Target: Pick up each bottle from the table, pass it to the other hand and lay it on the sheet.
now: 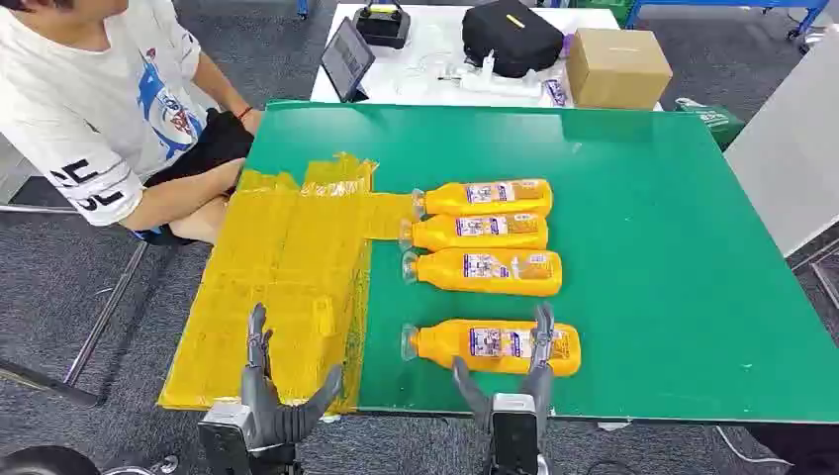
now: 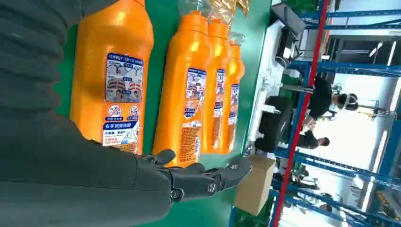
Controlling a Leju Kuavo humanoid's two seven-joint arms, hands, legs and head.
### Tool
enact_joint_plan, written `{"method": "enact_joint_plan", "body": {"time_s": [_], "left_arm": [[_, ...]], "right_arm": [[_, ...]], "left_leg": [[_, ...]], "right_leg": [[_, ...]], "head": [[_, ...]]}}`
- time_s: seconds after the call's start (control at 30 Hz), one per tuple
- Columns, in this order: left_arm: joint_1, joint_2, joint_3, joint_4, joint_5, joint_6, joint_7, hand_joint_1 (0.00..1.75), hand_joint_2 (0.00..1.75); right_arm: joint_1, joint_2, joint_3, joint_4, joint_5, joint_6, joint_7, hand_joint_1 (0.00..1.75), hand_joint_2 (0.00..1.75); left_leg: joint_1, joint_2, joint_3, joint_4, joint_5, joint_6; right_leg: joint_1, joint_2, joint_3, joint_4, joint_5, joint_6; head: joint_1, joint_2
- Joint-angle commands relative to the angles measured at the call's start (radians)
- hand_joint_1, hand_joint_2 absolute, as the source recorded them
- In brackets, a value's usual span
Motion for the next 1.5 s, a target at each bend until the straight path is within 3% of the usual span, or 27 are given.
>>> {"method": "enact_joint_plan", "body": {"time_s": [0.03,0.37,0.6,0.8,0.83,0.9,0.93,1.03,1.17,1.5], "left_arm": [[-0.023,-0.017,-0.036,0.061,0.012,0.008,0.002,0.0,1.75],[-0.029,-0.011,-0.041,0.057,0.018,0.014,0.003,0.0,1.75],[-0.034,-0.01,-0.026,0.054,0.016,0.008,-0.004,0.0,1.75],[-0.052,-0.021,0.036,0.086,-0.042,-0.009,-0.036,0.0,1.75],[-0.057,-0.028,0.049,0.093,-0.063,-0.008,-0.046,0.0,1.75],[-0.068,-0.039,0.071,0.101,-0.064,-0.034,-0.045,0.0,1.75],[-0.072,-0.046,0.082,0.104,-0.073,-0.042,-0.049,0.0,1.75],[-0.074,-0.054,0.097,0.106,-0.085,-0.058,-0.043,0.0,1.75],[-0.069,-0.063,0.114,0.11,-0.099,-0.081,-0.044,0.0,1.75],[-0.07,-0.067,0.12,0.114,-0.107,-0.088,-0.043,0.0,1.75]], "right_arm": [[-0.007,-0.028,-0.007,0.029,-0.007,0.001,0.001,0.0,1.75],[0.002,-0.023,-0.028,0.012,0.025,0.001,0.001,0.0,1.75],[-0.006,-0.039,-0.046,0.013,0.143,0.001,0.001,0.0,1.75],[-0.024,-0.167,-0.026,-0.106,0.378,0.012,0.222,0.0,1.75],[-0.033,-0.208,-0.023,-0.122,0.465,0.044,0.303,0.0,1.75],[-0.049,-0.252,-0.052,-0.155,0.517,0.089,0.374,0.0,1.75],[-0.06,-0.296,-0.055,-0.171,0.599,0.144,0.457,0.0,1.75],[-0.079,-0.37,-0.089,-0.191,0.654,0.254,0.547,0.0,1.75],[-0.094,-0.448,-0.136,-0.207,0.633,0.373,0.603,0.0,1.75],[-0.104,-0.466,-0.138,-0.2,0.631,0.421,0.631,0.0,1.75]], "left_leg": [[0.001,-0.001,0.004,-0.001,-0.001,0.0],[0.0,-0.001,0.003,-0.001,-0.001,0.0],[0.0,-0.001,0.002,-0.001,0.0,0.0],[0.0,-0.001,0.002,-0.001,0.0,0.0],[0.001,0.0,0.006,0.0,-0.002,0.0],[0.0,-0.001,0.004,0.0,-0.001,0.001],[-0.001,-0.001,0.001,-0.001,0.0,0.001],[-0.001,-0.001,0.003,0.0,0.0,0.001],[-0.002,-0.001,0.003,0.0,0.0,0.001],[-0.002,0.0,0.003,0.0,-0.001,0.001]], "right_leg": [[0.001,-0.002,0.005,-0.002,-0.001,-0.001],[0.0,-0.002,0.003,-0.001,-0.001,-0.001],[0.0,-0.002,0.002,-0.001,-0.001,0.0],[0.0,-0.002,0.003,-0.001,0.0,0.0],[0.001,-0.002,0.008,-0.002,-0.002,-0.001],[0.0,-0.002,0.006,-0.002,-0.001,0.0],[0.0,-0.001,0.002,-0.001,0.0,0.0],[-0.001,-0.002,0.005,-0.002,0.0,0.0],[-0.001,-0.001,0.004,-0.002,0.0,0.0],[-0.001,-0.001,0.004,-0.001,0.0,0.0]], "head": [[0.0,0.0],[0.0,0.0],[0.0,0.0],[0.0,0.0],[0.0,0.0],[0.0,0.0],[0.0,0.0],[0.0,0.0],[0.0,0.0],[0.0,0.0]]}}
